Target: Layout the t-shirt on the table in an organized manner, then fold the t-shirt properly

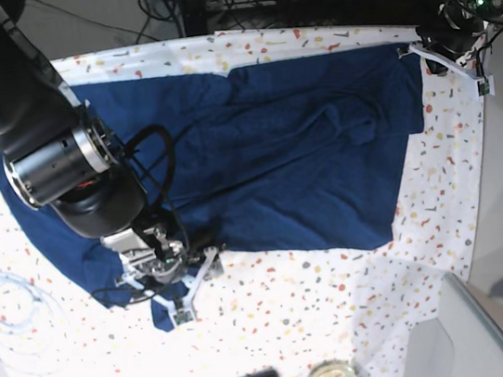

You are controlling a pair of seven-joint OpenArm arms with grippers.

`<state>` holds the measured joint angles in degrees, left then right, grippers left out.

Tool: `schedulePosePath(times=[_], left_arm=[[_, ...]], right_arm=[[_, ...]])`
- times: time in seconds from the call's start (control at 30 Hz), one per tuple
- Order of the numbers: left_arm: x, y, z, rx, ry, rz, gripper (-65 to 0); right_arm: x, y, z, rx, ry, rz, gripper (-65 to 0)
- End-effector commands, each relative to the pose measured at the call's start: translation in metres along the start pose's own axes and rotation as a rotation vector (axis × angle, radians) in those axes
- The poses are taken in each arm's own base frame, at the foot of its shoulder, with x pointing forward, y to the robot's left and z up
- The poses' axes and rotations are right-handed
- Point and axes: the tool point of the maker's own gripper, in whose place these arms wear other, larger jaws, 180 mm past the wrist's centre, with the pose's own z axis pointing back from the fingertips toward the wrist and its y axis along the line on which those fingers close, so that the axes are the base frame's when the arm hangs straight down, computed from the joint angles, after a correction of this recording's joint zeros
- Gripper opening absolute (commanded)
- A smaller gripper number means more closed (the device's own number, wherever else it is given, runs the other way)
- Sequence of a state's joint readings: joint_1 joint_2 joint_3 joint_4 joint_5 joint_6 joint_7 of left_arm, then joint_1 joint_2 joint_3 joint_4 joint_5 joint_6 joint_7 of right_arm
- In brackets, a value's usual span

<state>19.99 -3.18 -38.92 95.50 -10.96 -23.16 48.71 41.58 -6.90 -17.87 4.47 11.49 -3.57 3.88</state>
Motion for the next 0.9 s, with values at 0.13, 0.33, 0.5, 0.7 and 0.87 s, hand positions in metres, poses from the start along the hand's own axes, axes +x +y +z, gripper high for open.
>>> schedulePosePath(times=[0.13,0.33,0.5,0.7,0.87], left_arm=[[0.010,0.005,0.004,0.008,-0.031,-0.017,-65.0],[0.009,0.006,0.004,0.008,-0.030,-0.017,-65.0],[0.009,0.006,0.004,0.008,-0.030,-0.017,-65.0],[0.010,0.006,0.005,0.009,-0.031,-0.019,-65.0],[0.020,0.006,0.013,0.018,-0.065,-0.040,-65.0]], right_arm=[[0.041,-0.009,0.002,-0.017,-0.091,0.008,-17.3],[0.031,-0.013,0.001,-0.024,-0.076,0.009,-27.6],[0.035,-0.013,0.001,-0.023,-0.085,0.008,-64.7],[0.070,-0.006,0.010,0.002,-0.171,-0.006,-65.0],[0.092,-0.011,0.035,0.018,-0.230,-0.018,-65.0]])
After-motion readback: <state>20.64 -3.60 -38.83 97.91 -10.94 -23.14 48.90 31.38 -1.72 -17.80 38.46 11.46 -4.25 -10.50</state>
